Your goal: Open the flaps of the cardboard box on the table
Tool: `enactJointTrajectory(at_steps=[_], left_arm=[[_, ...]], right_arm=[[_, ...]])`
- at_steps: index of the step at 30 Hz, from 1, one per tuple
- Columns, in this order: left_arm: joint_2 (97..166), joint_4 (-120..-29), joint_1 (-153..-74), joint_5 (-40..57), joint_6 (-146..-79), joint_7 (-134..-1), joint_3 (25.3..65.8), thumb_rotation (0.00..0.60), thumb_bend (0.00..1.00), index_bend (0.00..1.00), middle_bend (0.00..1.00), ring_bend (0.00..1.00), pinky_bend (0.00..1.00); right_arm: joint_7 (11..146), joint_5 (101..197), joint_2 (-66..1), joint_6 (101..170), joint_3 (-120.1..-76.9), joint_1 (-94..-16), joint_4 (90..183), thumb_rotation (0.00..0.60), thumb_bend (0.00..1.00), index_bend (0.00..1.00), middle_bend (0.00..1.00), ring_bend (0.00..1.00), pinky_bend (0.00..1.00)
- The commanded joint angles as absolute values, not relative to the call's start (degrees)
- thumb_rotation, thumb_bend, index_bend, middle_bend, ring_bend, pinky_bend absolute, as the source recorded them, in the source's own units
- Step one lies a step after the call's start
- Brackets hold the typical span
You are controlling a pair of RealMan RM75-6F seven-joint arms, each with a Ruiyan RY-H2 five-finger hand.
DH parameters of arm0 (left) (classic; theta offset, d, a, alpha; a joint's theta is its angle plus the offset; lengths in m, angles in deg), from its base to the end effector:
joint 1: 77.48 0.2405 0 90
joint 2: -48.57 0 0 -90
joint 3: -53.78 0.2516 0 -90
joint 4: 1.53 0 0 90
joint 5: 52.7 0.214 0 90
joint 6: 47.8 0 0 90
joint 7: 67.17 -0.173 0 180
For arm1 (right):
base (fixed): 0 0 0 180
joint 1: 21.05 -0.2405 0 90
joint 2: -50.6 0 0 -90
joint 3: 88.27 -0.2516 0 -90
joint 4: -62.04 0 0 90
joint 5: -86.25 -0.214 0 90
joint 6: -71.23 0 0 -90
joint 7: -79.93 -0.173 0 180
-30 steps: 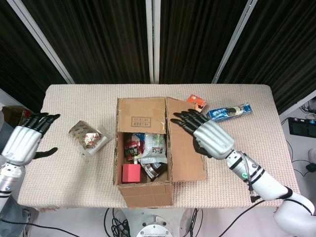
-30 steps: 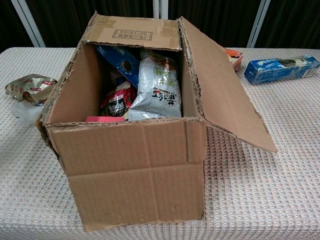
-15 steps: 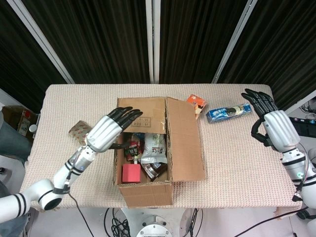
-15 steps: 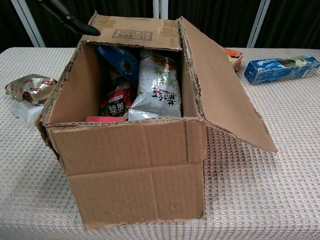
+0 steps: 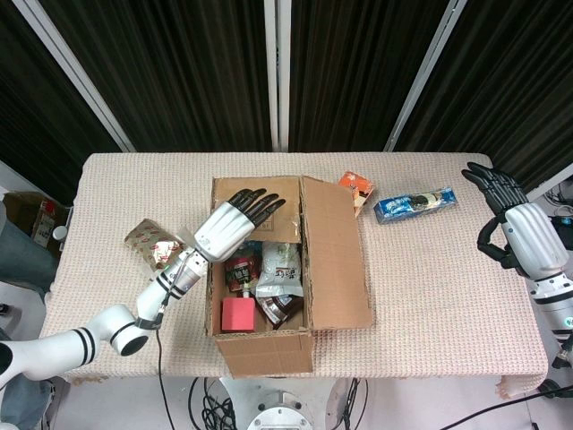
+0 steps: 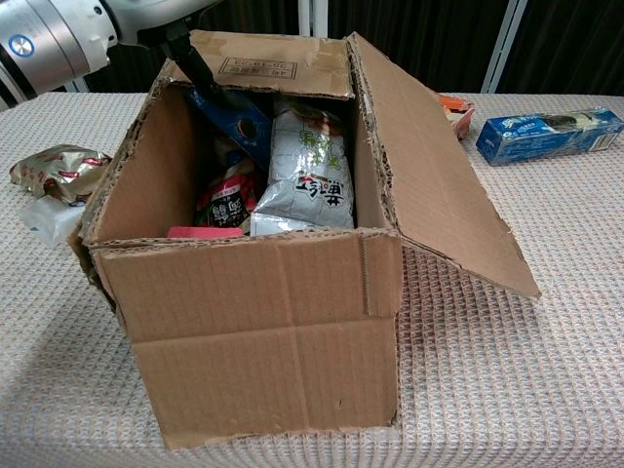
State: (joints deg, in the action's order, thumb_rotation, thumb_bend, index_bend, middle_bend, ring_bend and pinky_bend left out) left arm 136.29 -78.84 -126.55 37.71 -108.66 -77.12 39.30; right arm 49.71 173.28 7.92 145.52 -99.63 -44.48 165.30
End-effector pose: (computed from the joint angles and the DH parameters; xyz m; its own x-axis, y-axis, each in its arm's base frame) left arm -0.0477 0.3895 0.0091 0.4583 -0.1270 0.8797 0.5991 -0.6869 -0.4113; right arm -0.1867 -0.3136 0.2398 0.0814 -0.0381 0.9960 -0.9330 -0.3544 0.0627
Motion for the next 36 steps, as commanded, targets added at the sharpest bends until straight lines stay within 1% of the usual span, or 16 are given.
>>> enactJointTrajectory(at_steps=[1,5,9,13,14,17,19,23,25,32,36], left_arm=[[138.12,-75.73,-127.09,37.71,-110.19,-78.24,39.61,0.6,0.06,0.04,0.09,0.1,0.21],[142.37,-69.78,-128.05,39.05,-114.36,-80.64,39.17,0.6,0.06,0.03,0.07,0.1,0.21],[145.9,-64.7,-129.58,39.28,-117.27,-79.3,37.89,0.6,0.06,0.02,0.05,0.09,0.21],[147.7,-60.53,-131.78,39.08,-119.9,-77.76,35.46,0.6,0.06,0.01,0.05,0.09,0.21],[148.05,-59.31,-132.76,38.77,-120.51,-77.16,34.3,0.6,0.07,0.01,0.05,0.09,0.21],[148.59,-55.96,-135.52,37.5,-120.35,-76.26,31.79,0.6,0.07,0.01,0.05,0.09,0.21],[148.74,-53.89,-137.2,36.37,-119.47,-75.83,30.46,0.6,0.07,0.01,0.05,0.09,0.21],[149.58,-48.79,-141.08,32.43,-115.42,-74.45,27.73,0.6,0.07,0.01,0.05,0.09,0.21],[150.34,-45.69,-142.94,31.01,-113.33,-74.24,27.1,0.6,0.07,0.01,0.05,0.09,0.21],[155.99,-29.36,-150.44,25.32,-105.2,-73.17,25.35,0.6,0.07,0.0,0.02,0.09,0.21],[159.21,-20.92,-153.24,22.49,-101.26,-73.19,24.89,0.6,0.07,0.0,0.0,0.08,0.2]], right_arm=[[49.19,173.34,7.64,145.18,-99.7,-44.63,164.91,0.6,1.0,0.0,0.0,0.0,0.0],[48.48,173.24,7.12,144.42,-99.74,-44.95,164.4,0.6,1.0,0.0,0.0,0.0,0.0],[47.96,173.08,7.08,143.88,-99.86,-45.16,164.21,0.6,1.0,0.0,0.0,0.0,0.0],[47.69,172.93,7.36,143.61,-99.97,-45.17,164.04,0.6,1.0,0.0,0.0,0.0,0.0],[47.56,172.79,7.46,143.43,-100.01,-45.2,163.93,0.6,1.0,0.0,0.0,0.0,0.0],[47.02,172.51,7.61,143.06,-100.16,-45.31,163.62,0.6,1.0,0.0,0.0,0.0,0.0],[46.75,172.45,7.64,142.88,-100.24,-45.39,163.41,0.6,1.0,0.0,0.0,0.0,0.0],[46.26,172.25,7.71,142.24,-100.42,-45.69,162.97,0.6,1.0,0.0,0.0,0.0,0.0],[46.03,172.13,7.73,142.06,-100.59,-45.85,162.83,0.6,1.0,0.0,0.0,0.0,0.0],[45.61,171.81,7.69,141.33,-100.9,-46.29,162.28,0.6,1.0,0.0,0.0,0.0,0.0],[45.05,171.47,7.77,140.88,-101.1,-46.49,161.85,0.6,1.0,0.0,0.0,0.0,0.0]])
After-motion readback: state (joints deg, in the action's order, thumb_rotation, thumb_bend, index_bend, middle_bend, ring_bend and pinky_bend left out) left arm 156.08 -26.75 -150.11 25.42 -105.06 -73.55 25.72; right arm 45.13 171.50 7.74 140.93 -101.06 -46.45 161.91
